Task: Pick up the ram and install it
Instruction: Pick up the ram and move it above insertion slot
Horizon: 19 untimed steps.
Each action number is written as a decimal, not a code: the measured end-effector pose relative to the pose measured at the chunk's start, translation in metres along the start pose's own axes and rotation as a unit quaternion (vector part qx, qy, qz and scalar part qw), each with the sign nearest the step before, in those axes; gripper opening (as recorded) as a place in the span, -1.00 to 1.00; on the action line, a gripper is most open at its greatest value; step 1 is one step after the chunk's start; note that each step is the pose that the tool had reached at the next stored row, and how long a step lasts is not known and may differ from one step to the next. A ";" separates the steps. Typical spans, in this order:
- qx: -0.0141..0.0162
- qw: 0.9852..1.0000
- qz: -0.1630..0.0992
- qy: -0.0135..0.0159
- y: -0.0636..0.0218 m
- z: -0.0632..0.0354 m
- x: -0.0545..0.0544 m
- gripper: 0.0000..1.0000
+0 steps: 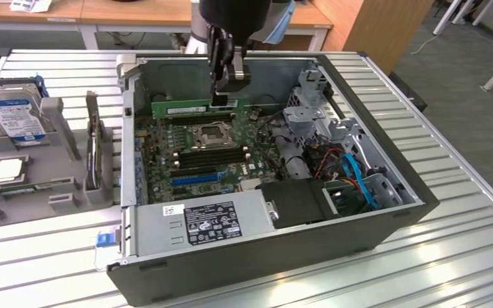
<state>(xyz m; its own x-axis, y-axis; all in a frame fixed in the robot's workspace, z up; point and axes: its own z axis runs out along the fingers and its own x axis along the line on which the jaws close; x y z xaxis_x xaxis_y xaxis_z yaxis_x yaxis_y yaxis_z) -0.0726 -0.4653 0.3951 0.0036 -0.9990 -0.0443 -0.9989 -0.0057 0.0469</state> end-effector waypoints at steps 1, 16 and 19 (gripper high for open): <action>0.000 1.000 0.000 0.000 -0.0016 0.0000 0.000 -0.76; 0.000 1.000 0.000 0.000 -0.0232 -0.0011 0.000 -0.76; 0.000 1.000 0.000 0.000 -0.0233 -0.0011 0.000 -0.76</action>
<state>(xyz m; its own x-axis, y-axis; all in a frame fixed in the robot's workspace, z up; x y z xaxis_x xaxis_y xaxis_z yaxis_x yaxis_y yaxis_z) -0.0493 -0.4653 0.3950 0.0036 -0.9990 -0.0443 -0.9989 -0.0057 0.0471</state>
